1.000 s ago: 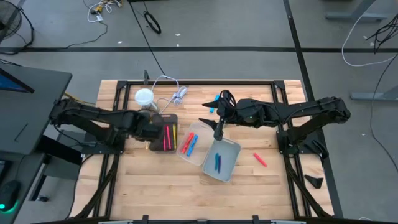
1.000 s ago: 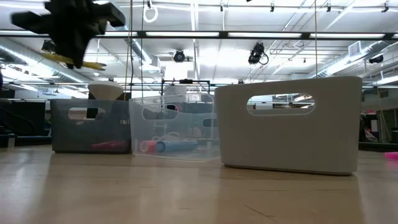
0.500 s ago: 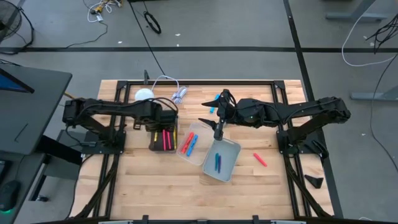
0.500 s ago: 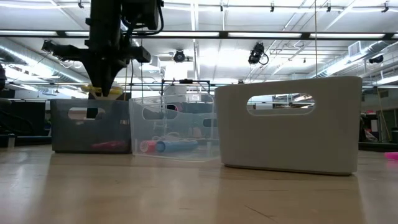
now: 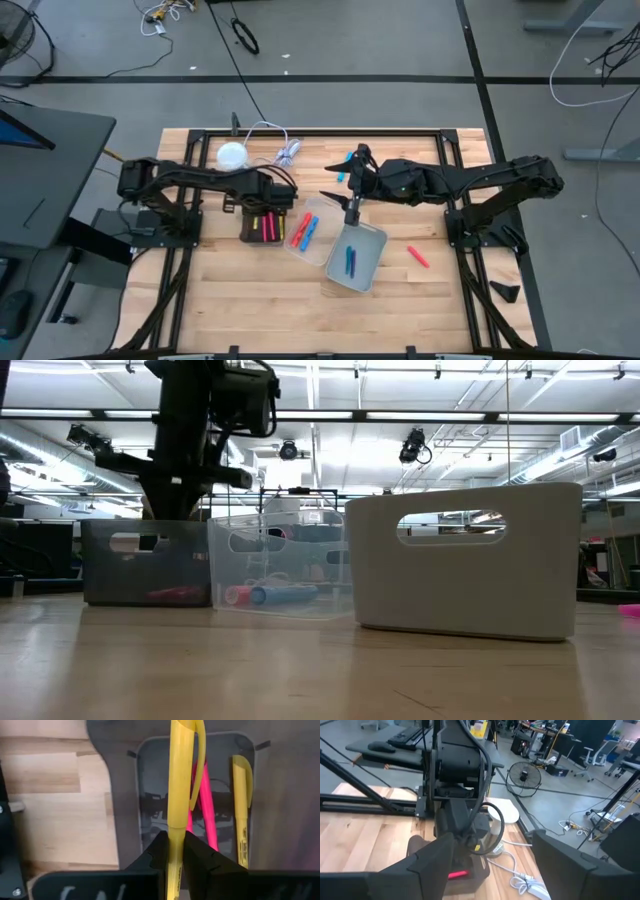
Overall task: Pick & Place Markers
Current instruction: Put the yellow marker into the black bin
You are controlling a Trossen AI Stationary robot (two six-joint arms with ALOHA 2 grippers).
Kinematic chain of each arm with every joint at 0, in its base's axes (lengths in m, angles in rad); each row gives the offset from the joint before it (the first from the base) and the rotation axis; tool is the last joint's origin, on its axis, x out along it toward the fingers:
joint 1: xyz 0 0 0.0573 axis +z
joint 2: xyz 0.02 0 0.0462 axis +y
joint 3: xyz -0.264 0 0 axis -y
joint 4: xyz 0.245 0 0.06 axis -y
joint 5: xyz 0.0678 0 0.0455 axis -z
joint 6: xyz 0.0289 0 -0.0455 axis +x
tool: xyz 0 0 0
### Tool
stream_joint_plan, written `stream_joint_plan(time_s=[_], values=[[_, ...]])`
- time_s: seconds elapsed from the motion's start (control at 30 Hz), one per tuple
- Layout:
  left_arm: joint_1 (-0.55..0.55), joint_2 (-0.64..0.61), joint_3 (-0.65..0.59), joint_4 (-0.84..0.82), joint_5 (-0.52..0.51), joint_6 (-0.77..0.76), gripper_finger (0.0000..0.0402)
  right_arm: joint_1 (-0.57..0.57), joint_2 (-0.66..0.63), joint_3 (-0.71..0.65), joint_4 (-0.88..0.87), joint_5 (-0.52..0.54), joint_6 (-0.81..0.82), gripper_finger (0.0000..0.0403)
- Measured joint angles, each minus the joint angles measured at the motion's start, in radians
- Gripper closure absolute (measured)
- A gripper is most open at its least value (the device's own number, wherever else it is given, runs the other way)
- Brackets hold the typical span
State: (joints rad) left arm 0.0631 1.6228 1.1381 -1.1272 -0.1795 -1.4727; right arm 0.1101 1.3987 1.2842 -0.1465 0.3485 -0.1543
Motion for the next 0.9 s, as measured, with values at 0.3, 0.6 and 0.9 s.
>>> stream_joint_plan(time_s=[0.3, 0.6, 0.9], values=[[0.001, 0.079, -0.001, 0.029, 0.009, 0.019, 0.0366, 0.001, 0.000, 0.000, -0.084, 0.000, 0.003, 0.0128], [0.001, 0.079, -0.111, 0.192, 0.073, 0.017, 0.0366, 0.001, 0.000, 0.000, -0.125, -0.001, 0.015, 0.0128], [0.003, 0.078, -0.113, 0.198, 0.076, -0.006, 0.0311, 0.001, 0.000, 0.000, -0.121, -0.010, 0.003, 0.0128]])
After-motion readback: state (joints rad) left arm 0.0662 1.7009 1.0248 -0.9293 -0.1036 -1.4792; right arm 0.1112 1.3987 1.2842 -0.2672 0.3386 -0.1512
